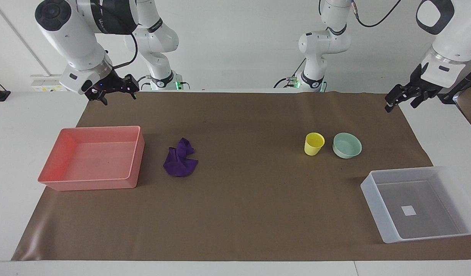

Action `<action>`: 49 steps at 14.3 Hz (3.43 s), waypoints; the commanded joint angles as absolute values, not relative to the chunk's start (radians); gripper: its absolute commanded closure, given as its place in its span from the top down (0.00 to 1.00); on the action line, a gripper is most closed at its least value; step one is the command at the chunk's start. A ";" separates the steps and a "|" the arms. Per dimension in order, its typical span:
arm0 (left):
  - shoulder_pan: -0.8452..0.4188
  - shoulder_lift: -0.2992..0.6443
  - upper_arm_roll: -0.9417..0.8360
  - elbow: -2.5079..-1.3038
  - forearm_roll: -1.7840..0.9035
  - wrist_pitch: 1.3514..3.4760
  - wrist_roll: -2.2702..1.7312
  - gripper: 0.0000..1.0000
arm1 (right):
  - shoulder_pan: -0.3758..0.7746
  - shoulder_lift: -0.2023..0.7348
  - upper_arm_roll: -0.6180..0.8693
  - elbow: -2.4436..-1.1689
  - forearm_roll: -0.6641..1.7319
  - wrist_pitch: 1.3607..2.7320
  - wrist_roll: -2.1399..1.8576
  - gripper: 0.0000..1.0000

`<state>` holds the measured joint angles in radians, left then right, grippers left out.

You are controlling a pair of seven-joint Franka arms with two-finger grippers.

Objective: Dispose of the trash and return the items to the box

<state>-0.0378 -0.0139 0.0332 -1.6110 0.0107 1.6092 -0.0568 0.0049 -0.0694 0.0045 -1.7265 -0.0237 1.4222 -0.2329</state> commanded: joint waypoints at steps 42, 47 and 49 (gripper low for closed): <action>0.143 0.673 0.060 -1.302 -0.091 2.143 -0.192 0.00 | 0.115 0.114 0.012 -1.873 0.048 1.924 -0.143 0.03; 0.137 0.666 0.058 -1.358 -0.086 2.226 -0.196 1.00 | -0.081 0.038 0.017 -1.848 -0.018 1.827 -0.210 0.03; 0.137 0.634 0.058 -1.341 -0.072 2.178 -0.193 1.00 | -0.144 0.035 0.012 -1.867 -0.037 1.825 -0.334 0.03</action>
